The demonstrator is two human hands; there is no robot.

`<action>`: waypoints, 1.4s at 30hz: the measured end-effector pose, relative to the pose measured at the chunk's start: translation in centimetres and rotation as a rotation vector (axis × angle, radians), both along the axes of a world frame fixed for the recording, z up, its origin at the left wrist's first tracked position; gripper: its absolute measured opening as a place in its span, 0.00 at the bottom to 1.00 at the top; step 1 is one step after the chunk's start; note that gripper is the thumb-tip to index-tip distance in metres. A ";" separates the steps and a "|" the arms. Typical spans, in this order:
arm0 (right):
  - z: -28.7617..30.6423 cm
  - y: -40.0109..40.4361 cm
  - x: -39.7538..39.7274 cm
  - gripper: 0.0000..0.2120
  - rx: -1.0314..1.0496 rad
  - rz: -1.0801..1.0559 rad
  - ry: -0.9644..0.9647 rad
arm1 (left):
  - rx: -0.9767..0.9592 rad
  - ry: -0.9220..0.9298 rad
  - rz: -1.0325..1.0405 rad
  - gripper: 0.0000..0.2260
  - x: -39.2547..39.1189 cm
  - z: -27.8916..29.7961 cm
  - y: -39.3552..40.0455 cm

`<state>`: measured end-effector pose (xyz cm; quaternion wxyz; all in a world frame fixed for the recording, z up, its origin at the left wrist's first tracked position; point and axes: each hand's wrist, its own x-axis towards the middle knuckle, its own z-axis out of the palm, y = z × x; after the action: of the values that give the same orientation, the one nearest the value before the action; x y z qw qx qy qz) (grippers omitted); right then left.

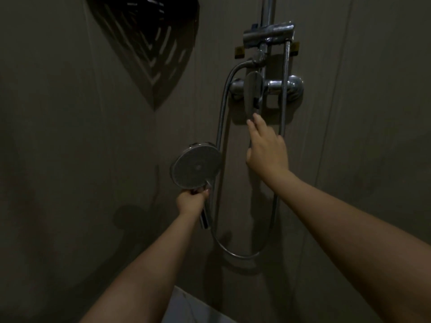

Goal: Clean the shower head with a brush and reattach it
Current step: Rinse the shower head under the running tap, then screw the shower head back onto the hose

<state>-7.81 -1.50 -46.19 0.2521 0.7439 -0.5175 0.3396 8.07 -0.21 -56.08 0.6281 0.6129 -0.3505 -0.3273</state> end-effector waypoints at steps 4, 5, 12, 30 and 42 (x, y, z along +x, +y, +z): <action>-0.7 0.6 -0.3 0.26 0.032 0.037 -0.020 | -0.069 -0.023 0.036 0.16 -0.2 0.5 0.5; -0.9 0.6 -0.5 0.23 0.038 0.038 -0.025 | -0.096 -0.003 0.035 0.16 -0.2 0.6 0.6; -3.0 -0.1 -2.1 0.13 0.400 0.016 -0.086 | -0.156 0.004 0.053 0.15 -0.5 1.8 1.2; -1.7 0.1 -2.5 0.09 0.363 0.104 -0.472 | -0.181 0.057 0.048 0.16 0.8 5.2 1.7; 20.3 -3.8 -4.8 0.13 0.413 0.025 -1.095 | -0.031 0.065 0.047 0.13 2.2 24.8 2.4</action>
<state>-12.57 -5.29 -25.92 -0.2062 0.4999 -0.6192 0.5694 10.23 2.18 -31.25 0.6559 0.6004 -0.3203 -0.3266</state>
